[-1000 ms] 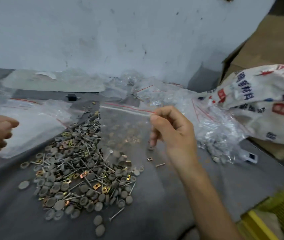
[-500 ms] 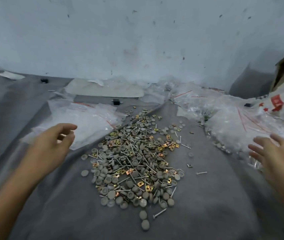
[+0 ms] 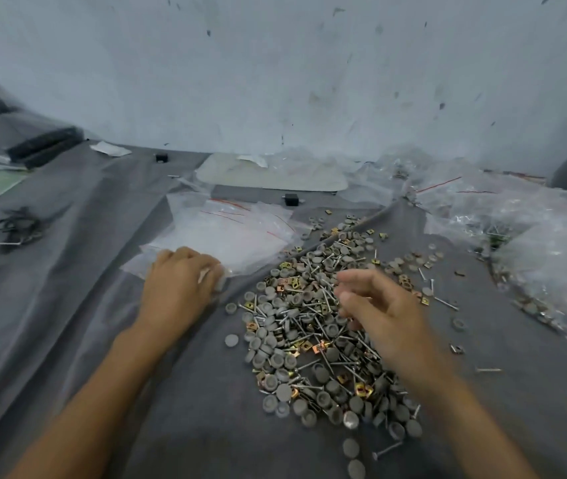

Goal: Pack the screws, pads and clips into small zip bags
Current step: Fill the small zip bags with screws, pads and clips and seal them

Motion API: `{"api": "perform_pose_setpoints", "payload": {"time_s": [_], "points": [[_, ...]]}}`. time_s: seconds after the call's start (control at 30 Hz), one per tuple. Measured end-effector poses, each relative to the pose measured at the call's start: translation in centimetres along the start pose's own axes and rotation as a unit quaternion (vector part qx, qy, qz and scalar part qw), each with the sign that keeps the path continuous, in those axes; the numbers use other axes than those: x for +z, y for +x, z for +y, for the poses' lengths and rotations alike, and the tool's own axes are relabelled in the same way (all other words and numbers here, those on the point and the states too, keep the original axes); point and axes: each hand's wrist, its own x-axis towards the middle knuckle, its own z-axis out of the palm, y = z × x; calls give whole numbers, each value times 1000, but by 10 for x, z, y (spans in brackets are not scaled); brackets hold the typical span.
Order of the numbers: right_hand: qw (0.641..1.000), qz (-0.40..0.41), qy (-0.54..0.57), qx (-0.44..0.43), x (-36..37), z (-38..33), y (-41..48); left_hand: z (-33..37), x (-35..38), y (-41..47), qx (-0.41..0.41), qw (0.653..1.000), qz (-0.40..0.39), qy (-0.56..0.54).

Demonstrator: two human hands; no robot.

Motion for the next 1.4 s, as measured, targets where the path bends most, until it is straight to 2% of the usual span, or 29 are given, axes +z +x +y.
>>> {"api": "perform_pose_setpoints", "payload": {"time_s": [0.07,0.13,0.23,0.3,0.4,0.5,0.57,0.63,0.7,0.73,0.83,0.93,1.0,1.1,1.2,1.3,1.4], "points": [[1000,-6,-5,6,0,6,-5,2,-8,2,-7,1000,5,-16],[1000,-6,9,8,-1,8,-8,6,-17,-1,-7,998,46,-53],[1000,-7,24,10,-1,9,-9,19,-31,-9,-54,977,110,-176],[1000,-9,21,11,-1,11,-9,30,-43,-13,-59,953,87,-283],[1000,-1,18,5,0,11,-9,50,-65,-16,-33,874,17,-485],[999,21,49,0,5,7,-8,62,-77,-22,-53,750,-89,-653],[994,11,107,32,12,5,-8,65,-78,-27,-79,681,-138,-714],[976,-43,193,95,22,3,-6,66,-76,-31,-104,635,-163,-748],[946,-103,275,137,31,0,-6,66,-74,-34,-114,623,-180,-753],[927,-120,320,152,34,-2,-6,65,-72,-34,-121,635,-183,-741],[885,-119,419,164,34,-6,-9,61,-66,-31,-162,716,-155,-661],[866,-109,458,169,30,-6,-13,58,-61,-29,-173,796,-104,-571],[865,-112,457,173,30,-7,-14,56,-57,-30,-170,836,-75,-517],[887,-108,416,169,31,-9,-15,55,-54,-33,-159,869,-49,-466],[927,-77,337,147,34,-8,-17,51,-50,-35,-128,910,-26,-394],[967,-22,241,80,34,-6,-17,47,-47,-37,-81,952,3,-294],[982,-34,184,38,35,-5,-18,45,-44,-38,-72,971,-13,-228]]}}
